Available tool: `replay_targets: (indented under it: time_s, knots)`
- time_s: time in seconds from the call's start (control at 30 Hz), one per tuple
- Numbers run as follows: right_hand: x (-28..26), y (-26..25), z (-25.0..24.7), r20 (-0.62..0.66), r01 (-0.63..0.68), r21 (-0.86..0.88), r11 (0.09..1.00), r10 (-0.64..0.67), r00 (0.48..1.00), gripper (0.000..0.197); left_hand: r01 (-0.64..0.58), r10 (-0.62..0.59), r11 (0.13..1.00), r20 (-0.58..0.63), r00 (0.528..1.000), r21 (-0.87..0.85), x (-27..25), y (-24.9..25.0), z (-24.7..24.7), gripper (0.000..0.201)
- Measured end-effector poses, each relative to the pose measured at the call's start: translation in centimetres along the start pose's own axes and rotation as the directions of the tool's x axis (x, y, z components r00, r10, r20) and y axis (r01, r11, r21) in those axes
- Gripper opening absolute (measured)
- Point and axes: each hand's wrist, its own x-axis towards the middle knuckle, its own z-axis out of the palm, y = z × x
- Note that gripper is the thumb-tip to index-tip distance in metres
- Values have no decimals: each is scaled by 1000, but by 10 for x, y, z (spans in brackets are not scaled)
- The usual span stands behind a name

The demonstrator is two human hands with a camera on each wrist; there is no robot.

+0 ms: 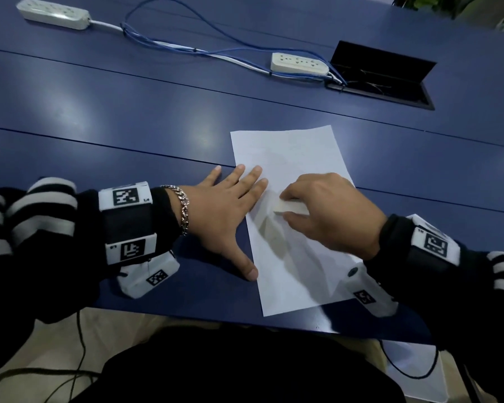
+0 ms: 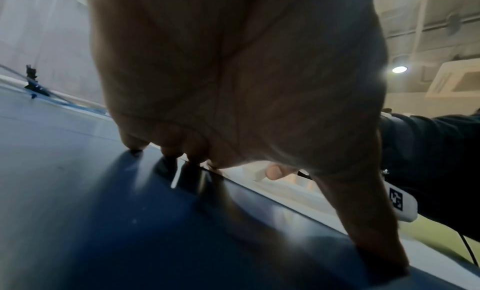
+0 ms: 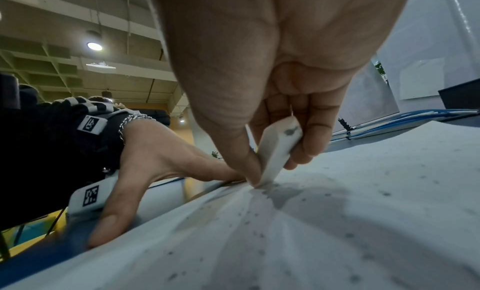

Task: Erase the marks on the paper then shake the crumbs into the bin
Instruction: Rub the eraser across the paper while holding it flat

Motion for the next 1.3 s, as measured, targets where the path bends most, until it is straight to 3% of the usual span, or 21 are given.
replay_targets:
  time_s: [0.17,0.33,0.47,0.53,0.63,0.8,1.03,1.2,1.3]
  knots:
    - [-17,-22,8,116,188,28,982,-190,975,35,6,-6,1000,-4,1000,-20,3,0,4,166]
    - [1,-2,-3,11,24,3,1000,-24,1000,34,33,-33,999,-12,999,-16,2,3,5,166]
    - [-15,-29,2,127,192,37,981,-195,973,34,35,-35,999,-10,999,-18,1,5,2,168]
    - [-10,-23,-1,147,158,25,987,-160,976,29,33,-33,999,-19,999,-5,1,5,3,168]
    - [-2,-8,-4,47,56,-19,998,-55,997,34,31,-31,999,-26,999,14,1,5,4,167]
    - [-18,-18,5,90,113,-33,993,-110,990,36,0,0,999,-11,1000,36,3,-2,0,166]
    - [-27,9,6,19,3,9,1000,-3,1000,34,-77,77,997,15,997,8,-4,-4,-9,141]
    - [-22,7,2,35,25,7,1000,-25,999,31,-53,52,997,26,998,47,-6,-2,0,157]
    - [-14,-2,2,72,121,20,992,-122,990,33,-37,36,999,13,999,37,-7,-2,2,163]
